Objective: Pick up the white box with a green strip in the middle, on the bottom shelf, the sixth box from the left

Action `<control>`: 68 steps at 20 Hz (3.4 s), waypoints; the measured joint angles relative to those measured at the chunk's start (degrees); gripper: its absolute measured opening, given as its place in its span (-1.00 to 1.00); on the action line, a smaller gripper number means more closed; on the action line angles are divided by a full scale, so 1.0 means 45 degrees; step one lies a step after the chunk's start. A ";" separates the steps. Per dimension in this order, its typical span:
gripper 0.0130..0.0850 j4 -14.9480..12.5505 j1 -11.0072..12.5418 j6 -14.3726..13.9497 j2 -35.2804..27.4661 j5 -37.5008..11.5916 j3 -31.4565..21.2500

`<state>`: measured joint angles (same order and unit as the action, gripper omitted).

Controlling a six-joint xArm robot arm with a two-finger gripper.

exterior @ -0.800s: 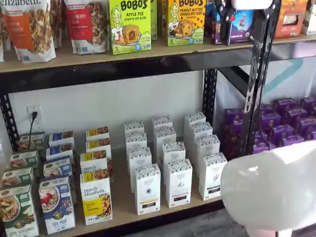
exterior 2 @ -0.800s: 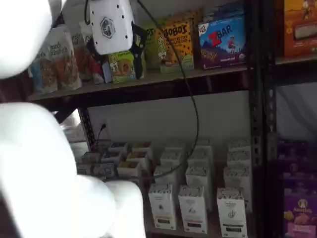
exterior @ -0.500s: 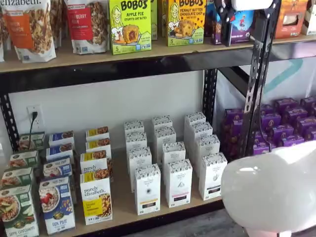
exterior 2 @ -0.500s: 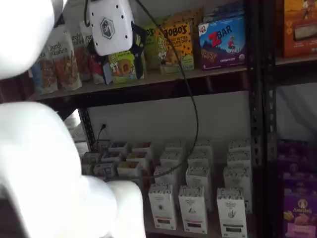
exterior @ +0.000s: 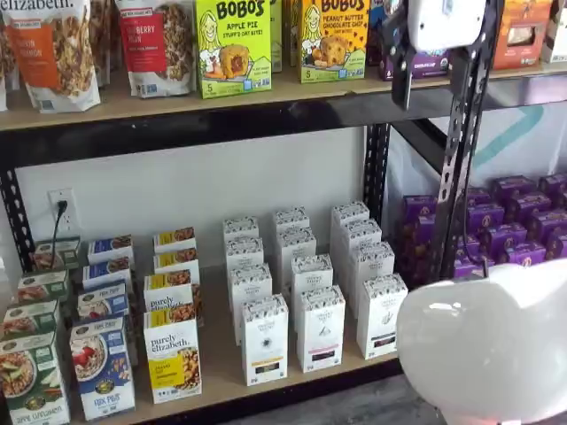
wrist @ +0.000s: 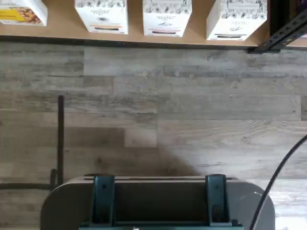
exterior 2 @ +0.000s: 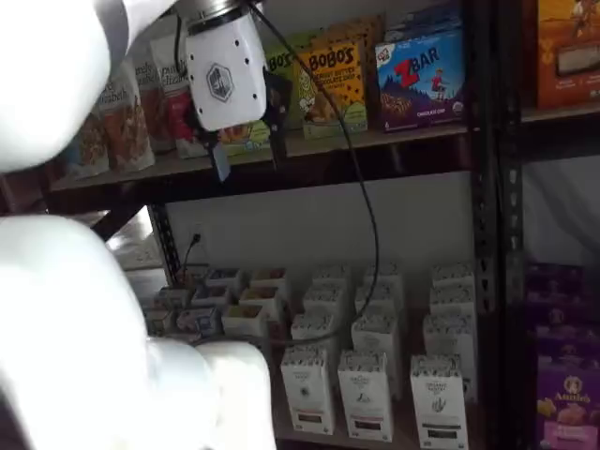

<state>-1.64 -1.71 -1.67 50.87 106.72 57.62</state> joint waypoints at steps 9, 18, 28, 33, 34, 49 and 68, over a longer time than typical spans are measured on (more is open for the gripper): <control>1.00 0.0682 0.1320 0.1142 0.0488 -0.2924 -0.2913; 1.00 0.0168 0.1522 0.1288 -0.0129 -0.6667 -0.5785; 1.00 -0.0564 0.2259 0.1637 -0.2057 -0.9900 -0.7198; 1.00 -0.1229 0.2414 0.1298 -0.3304 -1.1768 -0.7735; 1.00 -0.1255 0.2460 0.1299 -0.3507 -1.2041 -0.7798; 1.00 0.0956 0.2987 0.3352 -0.8673 -1.6309 -0.7369; 1.00 0.0939 0.3521 0.3977 -1.6295 -1.9472 -0.3260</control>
<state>2.59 14.13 16.23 -22.45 19.09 42.95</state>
